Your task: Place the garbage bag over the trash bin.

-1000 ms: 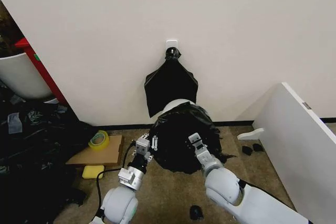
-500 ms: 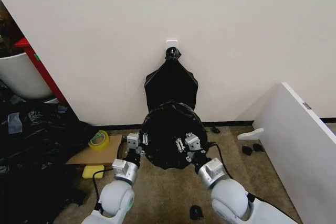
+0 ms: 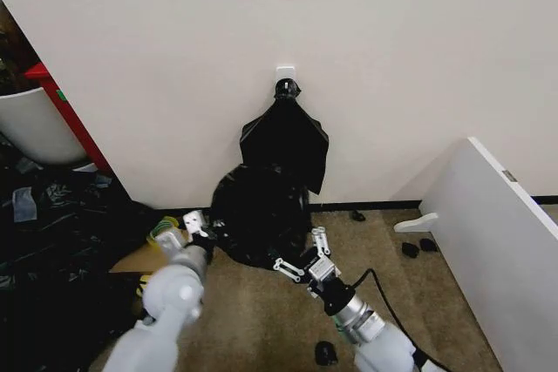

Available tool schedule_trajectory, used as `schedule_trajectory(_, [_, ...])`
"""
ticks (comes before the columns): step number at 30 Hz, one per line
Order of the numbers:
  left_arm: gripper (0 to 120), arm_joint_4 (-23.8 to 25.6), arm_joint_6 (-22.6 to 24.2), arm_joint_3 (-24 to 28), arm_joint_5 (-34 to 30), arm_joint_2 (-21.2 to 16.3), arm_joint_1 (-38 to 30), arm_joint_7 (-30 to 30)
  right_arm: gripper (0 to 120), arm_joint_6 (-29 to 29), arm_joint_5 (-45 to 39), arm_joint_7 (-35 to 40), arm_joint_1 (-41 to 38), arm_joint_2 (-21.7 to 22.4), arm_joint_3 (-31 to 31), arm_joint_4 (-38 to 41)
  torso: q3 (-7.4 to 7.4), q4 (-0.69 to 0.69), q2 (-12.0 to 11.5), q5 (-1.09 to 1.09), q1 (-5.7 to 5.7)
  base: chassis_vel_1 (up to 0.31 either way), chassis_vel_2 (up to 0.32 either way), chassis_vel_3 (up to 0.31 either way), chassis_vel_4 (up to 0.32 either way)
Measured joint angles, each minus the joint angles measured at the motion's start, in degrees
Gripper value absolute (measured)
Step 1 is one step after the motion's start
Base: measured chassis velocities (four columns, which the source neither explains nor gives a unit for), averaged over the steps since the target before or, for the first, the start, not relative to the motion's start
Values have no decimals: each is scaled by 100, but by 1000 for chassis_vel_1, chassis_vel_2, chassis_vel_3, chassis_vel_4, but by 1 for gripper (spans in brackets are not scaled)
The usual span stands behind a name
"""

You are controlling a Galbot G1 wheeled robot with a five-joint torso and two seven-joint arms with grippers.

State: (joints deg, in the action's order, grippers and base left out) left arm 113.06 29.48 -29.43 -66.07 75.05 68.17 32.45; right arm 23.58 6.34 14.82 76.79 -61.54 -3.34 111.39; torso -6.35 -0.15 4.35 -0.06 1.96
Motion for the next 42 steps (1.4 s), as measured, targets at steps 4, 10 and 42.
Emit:
schedule_trajectory(4, [1,94,264,-526,-1024,70,-36,498,100,63,276,122,9,-111,7,-337,0,2,0,2,0,0,0,0,0])
schedule_trajectory(10, [1,293,466,-773,-1403,86,118,592,100,185,547,104,-124,-243,60,-897,0,1,0,2,0,0,0,0,0])
schedule_trajectory(42, [1,910,1112,-1177,-2146,-122,279,534,100,585,852,-22,-542,-543,798,-1893,0,1,0,2,0,0,0,0,0])
